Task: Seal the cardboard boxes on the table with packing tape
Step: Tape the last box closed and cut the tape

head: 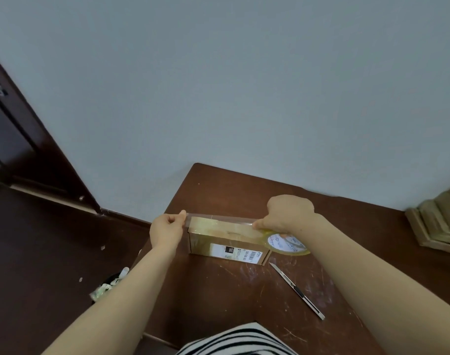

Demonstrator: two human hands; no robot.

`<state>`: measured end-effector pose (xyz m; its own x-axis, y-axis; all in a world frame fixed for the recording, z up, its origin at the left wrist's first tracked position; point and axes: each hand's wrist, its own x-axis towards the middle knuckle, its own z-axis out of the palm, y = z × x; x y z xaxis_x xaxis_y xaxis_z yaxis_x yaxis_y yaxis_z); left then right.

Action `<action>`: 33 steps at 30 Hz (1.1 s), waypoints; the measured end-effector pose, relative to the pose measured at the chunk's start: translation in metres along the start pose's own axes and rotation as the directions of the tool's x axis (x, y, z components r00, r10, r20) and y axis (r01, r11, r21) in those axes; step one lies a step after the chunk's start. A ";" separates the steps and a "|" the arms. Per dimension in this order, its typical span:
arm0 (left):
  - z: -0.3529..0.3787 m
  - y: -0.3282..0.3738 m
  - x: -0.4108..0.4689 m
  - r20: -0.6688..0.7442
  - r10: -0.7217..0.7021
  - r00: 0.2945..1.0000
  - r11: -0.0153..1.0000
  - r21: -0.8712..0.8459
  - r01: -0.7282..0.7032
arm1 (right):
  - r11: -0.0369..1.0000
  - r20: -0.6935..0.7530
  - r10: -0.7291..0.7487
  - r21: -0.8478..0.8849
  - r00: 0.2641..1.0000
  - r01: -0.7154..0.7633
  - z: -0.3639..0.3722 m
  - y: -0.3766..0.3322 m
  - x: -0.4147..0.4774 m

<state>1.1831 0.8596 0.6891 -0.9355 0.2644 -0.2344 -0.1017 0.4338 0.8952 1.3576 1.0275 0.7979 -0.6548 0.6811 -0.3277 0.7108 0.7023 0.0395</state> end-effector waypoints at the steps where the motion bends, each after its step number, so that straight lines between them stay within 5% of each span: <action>1: 0.001 -0.002 0.001 0.003 -0.006 1.000 1.000 -0.001 0.006 | 1.000 0.017 0.011 -0.007 1.000 -0.011 0.003 -0.001 0.001; 16: 0.013 -0.014 0.003 0.017 -0.038 0.999 0.999 0.039 0.037 | 0.992 0.154 0.086 -0.101 0.984 -0.071 0.009 -0.010 0.018; 24: 0.021 -0.019 0.003 0.134 -0.052 0.990 0.995 0.091 0.040 | 0.969 0.131 0.072 -0.242 0.989 -0.039 0.015 -0.024 0.025; 33: 0.019 -0.031 0.002 0.448 -0.081 0.890 0.928 -0.291 0.231 | 0.955 0.134 0.038 -0.297 0.990 0.003 0.017 -0.034 0.028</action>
<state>1.1911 0.8627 0.6543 -0.6731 0.5864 -0.4507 -0.4089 0.2127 0.8874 1.3196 1.0193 0.7710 -0.5869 0.6736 -0.4493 0.6003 0.7344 0.3167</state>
